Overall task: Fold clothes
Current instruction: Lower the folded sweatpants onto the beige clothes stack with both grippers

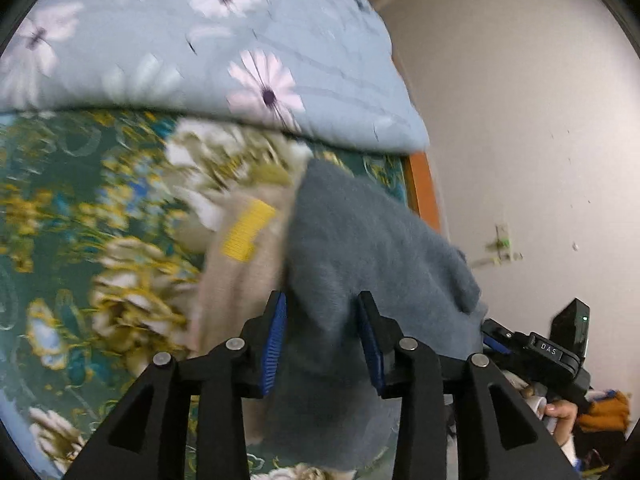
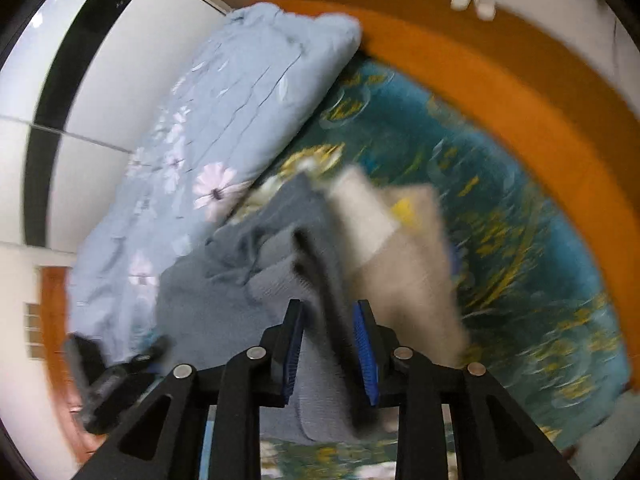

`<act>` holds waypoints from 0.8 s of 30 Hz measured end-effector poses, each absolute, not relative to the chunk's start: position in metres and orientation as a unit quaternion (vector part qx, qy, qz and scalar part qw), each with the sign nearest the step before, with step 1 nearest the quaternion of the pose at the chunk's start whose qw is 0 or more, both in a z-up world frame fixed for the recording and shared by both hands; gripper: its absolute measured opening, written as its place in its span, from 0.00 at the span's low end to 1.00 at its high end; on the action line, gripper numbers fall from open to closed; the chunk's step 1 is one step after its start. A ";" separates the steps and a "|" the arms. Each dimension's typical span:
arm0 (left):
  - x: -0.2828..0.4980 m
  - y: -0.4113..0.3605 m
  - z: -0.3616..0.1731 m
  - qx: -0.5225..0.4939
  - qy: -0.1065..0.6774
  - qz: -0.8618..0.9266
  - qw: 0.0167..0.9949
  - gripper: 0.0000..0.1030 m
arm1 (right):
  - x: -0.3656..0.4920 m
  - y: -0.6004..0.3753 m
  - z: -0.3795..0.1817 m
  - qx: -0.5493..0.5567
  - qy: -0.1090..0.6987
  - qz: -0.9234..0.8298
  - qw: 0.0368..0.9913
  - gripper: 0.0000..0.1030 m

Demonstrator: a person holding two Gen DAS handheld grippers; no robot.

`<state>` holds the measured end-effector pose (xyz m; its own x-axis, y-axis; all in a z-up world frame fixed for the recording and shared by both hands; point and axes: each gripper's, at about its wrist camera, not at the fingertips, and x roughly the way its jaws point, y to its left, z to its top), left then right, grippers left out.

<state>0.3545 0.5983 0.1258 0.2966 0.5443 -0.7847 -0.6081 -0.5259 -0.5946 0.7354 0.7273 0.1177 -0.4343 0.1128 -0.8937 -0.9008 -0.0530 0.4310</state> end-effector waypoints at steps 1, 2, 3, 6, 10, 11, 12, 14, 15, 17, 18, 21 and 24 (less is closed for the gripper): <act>0.357 0.594 0.133 -0.635 0.022 0.594 0.493 0.36 | 0.738 0.728 0.125 -0.352 0.549 0.635 0.414 0.28; 0.360 0.590 0.141 -0.628 0.018 0.595 0.500 0.36 | 0.741 0.729 0.133 -0.353 0.537 0.635 0.428 0.28; 0.366 0.588 0.149 -0.621 0.017 0.591 0.515 0.36 | 0.740 0.729 0.141 -0.344 0.532 0.643 0.431 0.28; 0.391 0.591 0.161 -0.602 0.025 0.568 0.561 0.36 | 0.715 0.725 0.158 -0.338 0.509 0.681 0.404 0.28; 0.412 0.600 0.144 -0.601 0.059 0.556 0.571 0.37 | 0.657 0.714 0.158 -0.385 0.465 0.723 0.335 0.28; 0.414 0.601 0.136 -0.606 0.071 0.558 0.563 0.37 | 0.640 0.713 0.154 -0.408 0.444 0.730 0.322 0.29; 0.415 0.601 0.127 -0.610 0.079 0.559 0.555 0.37 | 0.630 0.714 0.151 -0.421 0.429 0.732 0.320 0.29; 0.410 0.596 0.114 -0.623 0.068 0.555 0.547 0.37 | 0.618 0.722 0.143 -0.436 0.408 0.731 0.330 0.29; 0.408 0.594 0.109 -0.629 0.060 0.551 0.545 0.37 | 0.614 0.730 0.135 -0.443 0.407 0.723 0.339 0.26; 0.404 0.590 0.099 -0.641 0.038 0.540 0.543 0.37 | 0.611 0.743 0.112 -0.458 0.425 0.701 0.344 0.26; 0.403 0.589 0.094 -0.647 0.025 0.535 0.543 0.36 | 0.610 0.749 0.097 -0.466 0.446 0.685 0.340 0.26; 0.402 0.592 0.091 -0.650 0.009 0.530 0.544 0.36 | 0.610 0.756 0.076 -0.473 0.451 0.670 0.353 0.25; 0.402 0.602 0.094 -0.639 0.034 0.543 0.543 0.36 | 0.603 0.756 0.073 -0.488 0.436 0.667 0.357 0.25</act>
<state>0.4019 0.6021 0.0938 0.4084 0.5460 -0.7315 -0.6339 -0.4070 -0.6577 0.6033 0.7564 0.0731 -0.2692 0.0512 -0.9617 -0.9014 -0.3650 0.2329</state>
